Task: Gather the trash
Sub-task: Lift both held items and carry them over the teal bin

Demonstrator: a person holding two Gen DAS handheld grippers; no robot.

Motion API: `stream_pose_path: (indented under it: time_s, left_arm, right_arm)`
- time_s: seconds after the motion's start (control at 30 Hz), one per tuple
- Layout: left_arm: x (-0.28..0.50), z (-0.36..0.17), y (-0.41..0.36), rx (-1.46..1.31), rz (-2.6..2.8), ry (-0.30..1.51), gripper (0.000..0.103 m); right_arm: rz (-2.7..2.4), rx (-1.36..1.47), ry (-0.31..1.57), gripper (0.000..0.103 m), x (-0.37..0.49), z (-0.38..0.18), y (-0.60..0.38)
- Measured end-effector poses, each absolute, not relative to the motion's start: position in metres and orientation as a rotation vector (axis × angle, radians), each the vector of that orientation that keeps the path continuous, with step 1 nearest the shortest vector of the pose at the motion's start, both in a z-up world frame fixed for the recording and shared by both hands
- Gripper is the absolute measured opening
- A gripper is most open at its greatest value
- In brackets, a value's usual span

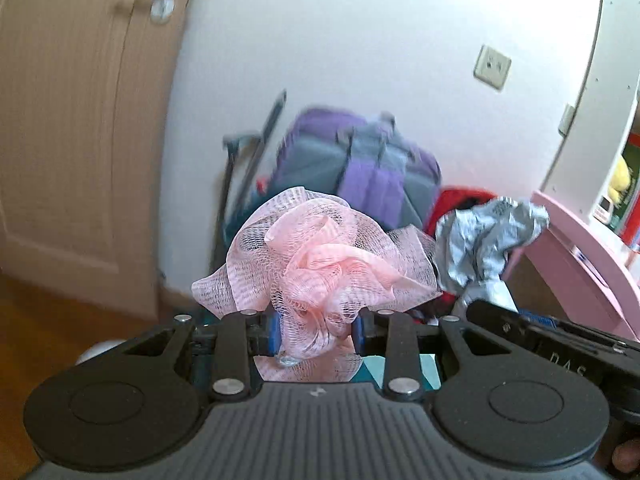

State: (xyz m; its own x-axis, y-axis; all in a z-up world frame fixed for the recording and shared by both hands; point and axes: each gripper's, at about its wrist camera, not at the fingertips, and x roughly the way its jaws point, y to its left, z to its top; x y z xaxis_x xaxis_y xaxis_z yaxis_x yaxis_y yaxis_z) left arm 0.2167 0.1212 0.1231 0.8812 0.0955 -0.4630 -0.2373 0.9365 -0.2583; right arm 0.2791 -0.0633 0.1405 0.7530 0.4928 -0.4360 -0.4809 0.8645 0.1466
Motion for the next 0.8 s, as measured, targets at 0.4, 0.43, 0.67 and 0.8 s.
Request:
stream_pose_path:
  time_s: [0.4, 0.43, 0.67, 0.8]
  left_arm:
    - [0.318, 0.129, 0.144, -0.178, 0.218, 0.493, 0.032]
    - [0.324, 0.127, 0.145, -0.184, 0.209, 0.503, 0.032]
    - [0.366, 0.094, 0.149, -0.147, 0.200, 0.588, 0.032]
    - [0.386, 0.075, 0.150, -0.124, 0.199, 0.640, 0.032]
  right_arm:
    - [0.482, -0.038, 0.530, 0.029, 0.367, 0.141, -0.019]
    - [0.478, -0.054, 0.536, 0.029, 0.372, 0.136, -0.015]
    - [0.487, -0.094, 0.578, 0.029, 0.408, 0.105, 0.007]
    - [0.496, -0.102, 0.607, 0.032, 0.422, 0.091, 0.017]
